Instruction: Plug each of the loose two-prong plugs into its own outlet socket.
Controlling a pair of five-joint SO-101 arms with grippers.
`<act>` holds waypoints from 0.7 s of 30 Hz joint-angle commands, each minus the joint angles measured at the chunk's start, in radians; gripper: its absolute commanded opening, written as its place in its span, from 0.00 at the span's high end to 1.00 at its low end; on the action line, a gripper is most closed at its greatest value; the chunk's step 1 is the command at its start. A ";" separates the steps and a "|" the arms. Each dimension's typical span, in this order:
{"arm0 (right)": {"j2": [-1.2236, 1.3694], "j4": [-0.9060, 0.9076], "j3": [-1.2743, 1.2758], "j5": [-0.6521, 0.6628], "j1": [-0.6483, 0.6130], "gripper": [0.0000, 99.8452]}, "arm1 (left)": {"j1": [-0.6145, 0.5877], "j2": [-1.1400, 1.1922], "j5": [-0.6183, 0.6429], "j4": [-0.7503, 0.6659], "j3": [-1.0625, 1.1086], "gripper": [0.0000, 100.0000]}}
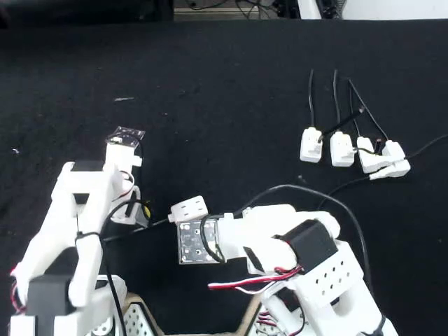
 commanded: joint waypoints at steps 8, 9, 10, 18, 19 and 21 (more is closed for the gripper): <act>0.054 -0.103 -0.021 0.072 0.014 0.99 | -0.162 -0.285 -0.054 0.078 0.054 0.74; 0.077 -0.103 -0.031 0.091 0.014 0.99 | -0.200 -0.302 -0.080 0.087 0.065 0.74; 0.102 -0.104 -0.047 0.107 0.014 0.99 | -0.239 -0.319 -0.104 0.094 0.079 0.74; 0.410 -0.110 -0.251 0.316 0.012 0.99 | -0.395 -0.373 -0.227 0.091 0.211 0.74; 0.453 -0.110 -0.280 0.331 0.005 0.99 | -0.397 -0.373 -0.229 0.091 0.216 0.74; 0.529 -0.110 -0.337 0.344 -0.015 0.99 | -0.397 -0.373 -0.229 0.091 0.223 0.74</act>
